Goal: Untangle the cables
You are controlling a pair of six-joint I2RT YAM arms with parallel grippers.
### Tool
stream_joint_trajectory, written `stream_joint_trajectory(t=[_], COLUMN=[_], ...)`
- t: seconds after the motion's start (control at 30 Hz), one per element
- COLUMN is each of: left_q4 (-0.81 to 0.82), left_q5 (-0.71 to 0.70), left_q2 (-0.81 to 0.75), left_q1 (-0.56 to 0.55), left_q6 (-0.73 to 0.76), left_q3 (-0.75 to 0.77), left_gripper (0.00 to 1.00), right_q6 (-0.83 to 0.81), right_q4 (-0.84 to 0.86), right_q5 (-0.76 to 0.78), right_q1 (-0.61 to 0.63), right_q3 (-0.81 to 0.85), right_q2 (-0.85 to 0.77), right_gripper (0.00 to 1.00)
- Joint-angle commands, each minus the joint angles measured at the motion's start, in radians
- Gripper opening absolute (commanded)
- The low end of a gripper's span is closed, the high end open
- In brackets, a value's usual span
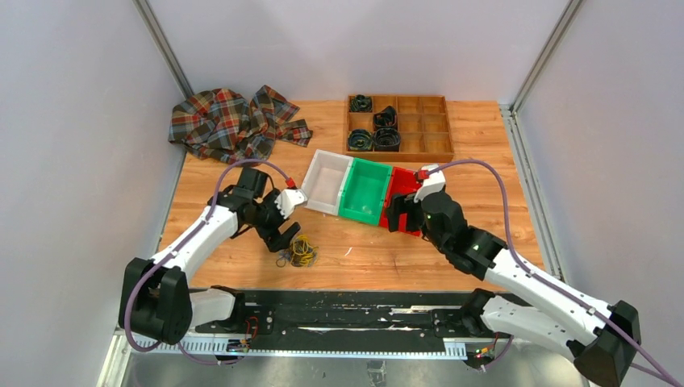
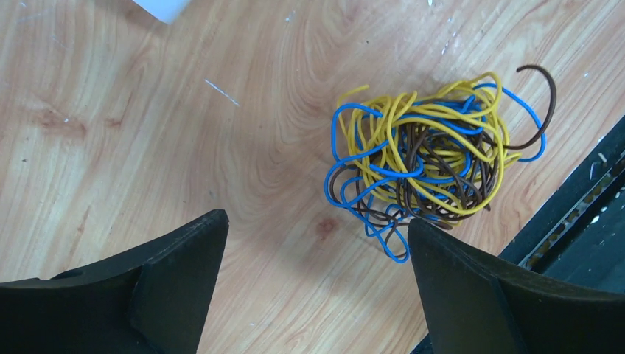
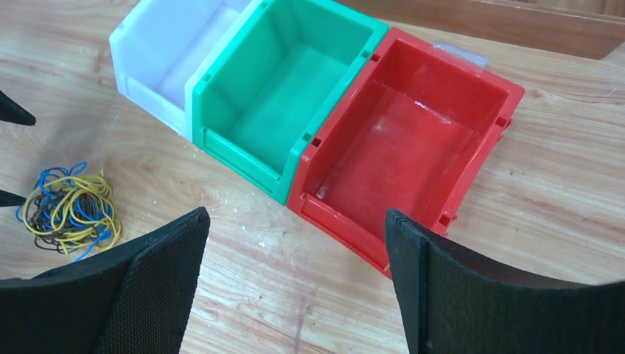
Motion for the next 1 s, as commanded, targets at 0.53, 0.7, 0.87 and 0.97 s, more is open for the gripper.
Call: stream_joint_trajectory(t=[0.53,0.7,0.87,0.97], left_q4=[0.111,0.123,0.108,0.058], left_q5=[-0.098,-0.081,-0.064,-0.018], left_q2=[-0.071,-0.094,-0.105,-0.098], left_q1=[-0.029,-0.03,-0.03,-0.03], left_q6=[0.041,0.012,0.026,0.062], left_q3=[-0.122,-0.123,-0.123,-0.11], left_gripper=[0.59,0.55,0.53,0.57], right_q6=[0.0,0.019,0.025,0.028], right_q4=[0.022,0.034,0.033,0.017], right_q5=[0.134,0.101,0.104,0.102], right_q1=[0.201,0.235,0.261,0.274], right_q3=[0.072,0.063,0.061,0.068], right_q2=[0.154,0.164,0.163,0.155], right_gripper=[0.69,0.63,0.63,0.63])
